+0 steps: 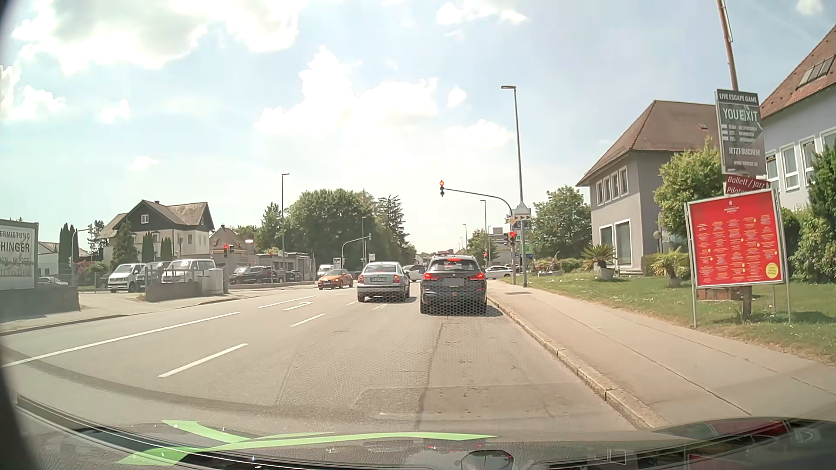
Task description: Follow the waypoints while adhering to traffic rules and regulations
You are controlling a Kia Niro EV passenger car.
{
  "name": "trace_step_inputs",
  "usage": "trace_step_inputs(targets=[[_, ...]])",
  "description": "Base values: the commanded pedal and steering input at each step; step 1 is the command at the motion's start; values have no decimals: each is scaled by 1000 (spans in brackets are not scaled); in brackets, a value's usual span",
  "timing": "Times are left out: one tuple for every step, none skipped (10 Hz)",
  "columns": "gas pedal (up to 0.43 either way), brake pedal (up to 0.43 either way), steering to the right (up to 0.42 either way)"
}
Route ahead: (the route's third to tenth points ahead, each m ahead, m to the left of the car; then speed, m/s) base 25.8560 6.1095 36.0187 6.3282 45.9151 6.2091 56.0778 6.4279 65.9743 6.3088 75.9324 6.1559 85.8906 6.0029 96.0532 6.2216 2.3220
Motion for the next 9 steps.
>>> trace_step_inputs(targets=[[0,0,-4],[0,0,-4],[0,0,-3],[0,0,0],[0,0,2],[0,0,4],[0,0,4],[0,0,5],[0,0,6]])
